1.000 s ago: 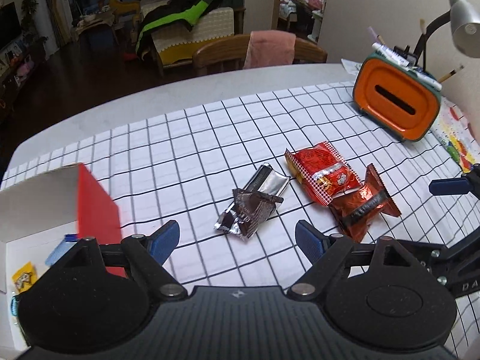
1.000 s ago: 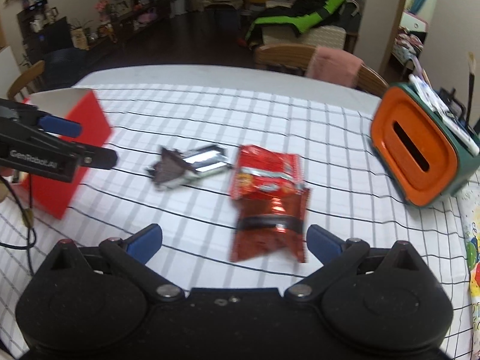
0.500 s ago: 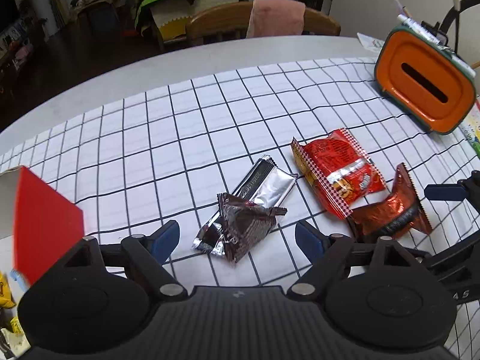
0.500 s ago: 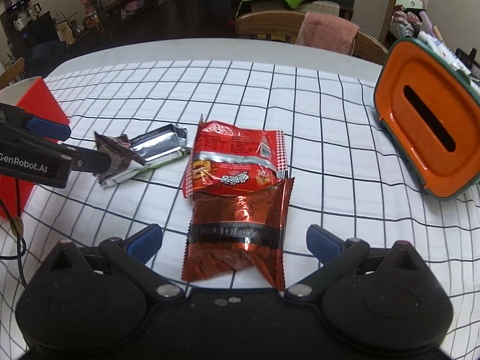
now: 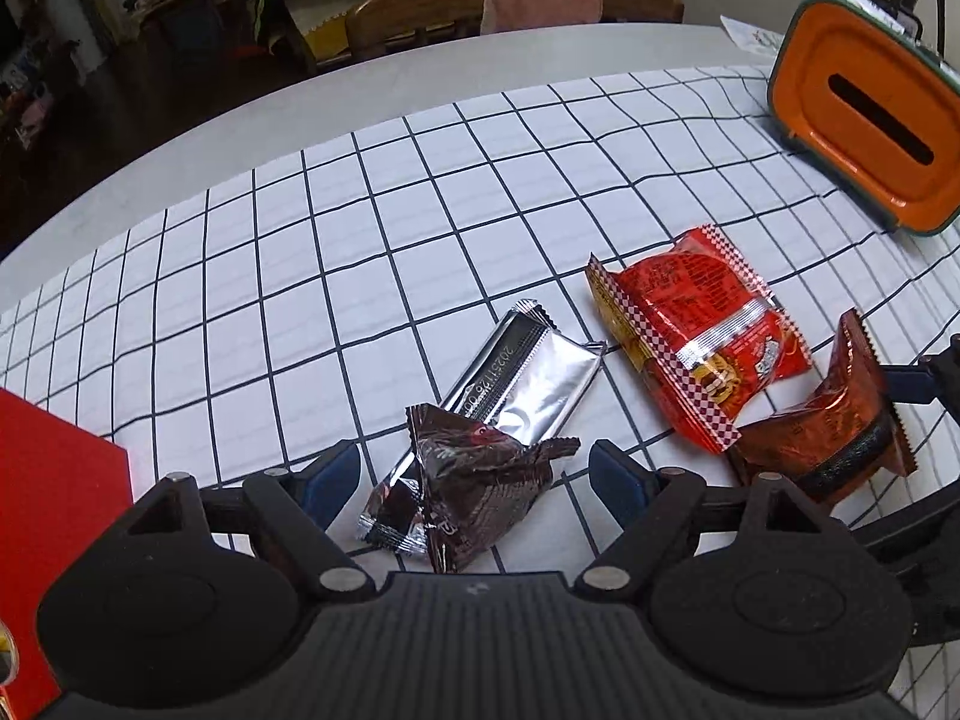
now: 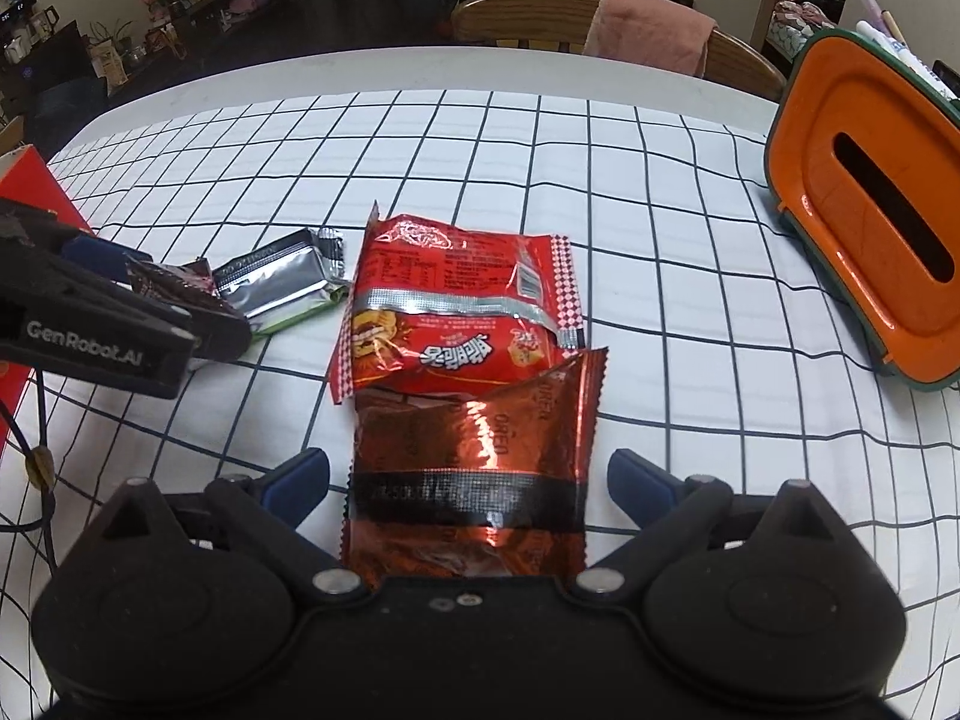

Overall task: Organize snacks
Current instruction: 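Grasp the brown foil chocolate with the left gripper while the right gripper grasps the red-brown foil bag, then carry the brown foil chocolate and red-brown foil bag over the box with both grippers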

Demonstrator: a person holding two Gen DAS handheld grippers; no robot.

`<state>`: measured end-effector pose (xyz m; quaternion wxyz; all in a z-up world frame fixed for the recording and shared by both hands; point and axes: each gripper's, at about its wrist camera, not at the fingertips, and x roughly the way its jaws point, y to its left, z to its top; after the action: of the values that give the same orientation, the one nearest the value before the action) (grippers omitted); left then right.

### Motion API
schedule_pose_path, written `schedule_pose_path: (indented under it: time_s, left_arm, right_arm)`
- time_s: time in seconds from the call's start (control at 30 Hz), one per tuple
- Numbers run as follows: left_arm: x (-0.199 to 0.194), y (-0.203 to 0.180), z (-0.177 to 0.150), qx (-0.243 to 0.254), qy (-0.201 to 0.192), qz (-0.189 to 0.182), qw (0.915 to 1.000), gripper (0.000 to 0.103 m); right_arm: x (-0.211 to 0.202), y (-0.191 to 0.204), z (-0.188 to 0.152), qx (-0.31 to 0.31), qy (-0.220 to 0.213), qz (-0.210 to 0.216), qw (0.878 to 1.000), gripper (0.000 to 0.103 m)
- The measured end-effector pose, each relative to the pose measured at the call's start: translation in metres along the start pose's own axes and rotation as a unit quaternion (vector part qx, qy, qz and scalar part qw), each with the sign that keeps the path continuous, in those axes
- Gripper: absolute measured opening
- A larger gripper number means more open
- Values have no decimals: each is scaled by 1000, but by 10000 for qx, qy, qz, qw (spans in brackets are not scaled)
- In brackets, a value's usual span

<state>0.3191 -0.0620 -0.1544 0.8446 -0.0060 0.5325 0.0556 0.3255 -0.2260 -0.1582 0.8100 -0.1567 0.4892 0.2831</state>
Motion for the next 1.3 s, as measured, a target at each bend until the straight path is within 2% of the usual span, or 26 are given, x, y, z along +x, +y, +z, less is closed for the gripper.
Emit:
schedule_pose_path:
  time_s: [0.1, 0.33, 0.5, 0.57, 0.63, 0.87, 1.1, 1.23, 1.3]
  left_arm:
    - [2, -3, 0, 87, 65, -20, 9999, 63]
    - [0, 1, -2, 92, 21, -13, 10000, 53]
    - [-7, 6, -6, 21, -12, -44, 10000, 46]
    - [-9, 7, -8, -27, -6, -43, 10000, 45]
    - [-11, 9, -11, -54, 0, -32, 10000, 39]
    - [-26, 15, -24, -170, -2, -81, 9998, 37]
    - [-53, 27, -40, -396, 18, -168, 9991, 37]
    - [-74, 31, -52, -450, -5, -47, 9990, 37]
    - [-85, 37, -58, -516, -37, -98, 9986, 37]
  right_arm:
    - [2, 3, 0, -53, 21, -18, 10000, 85]
    - [-3, 7, -2, -115, -39, -40, 9999, 74]
    - [-13, 8, -4, -55, -203, 17, 9998, 60]
    - [-16, 6, -5, 23, -217, 87, 9997, 58]
    - [-20, 6, -8, 60, -261, 111, 9996, 55]
    - [-39, 6, -17, 322, -384, 218, 9985, 43]
    - [-66, 19, -27, 388, -510, 482, 9968, 42]
    - [-86, 32, -30, 318, -598, 618, 9958, 42]
    - [-95, 40, -31, 287, -631, 668, 9954, 42]
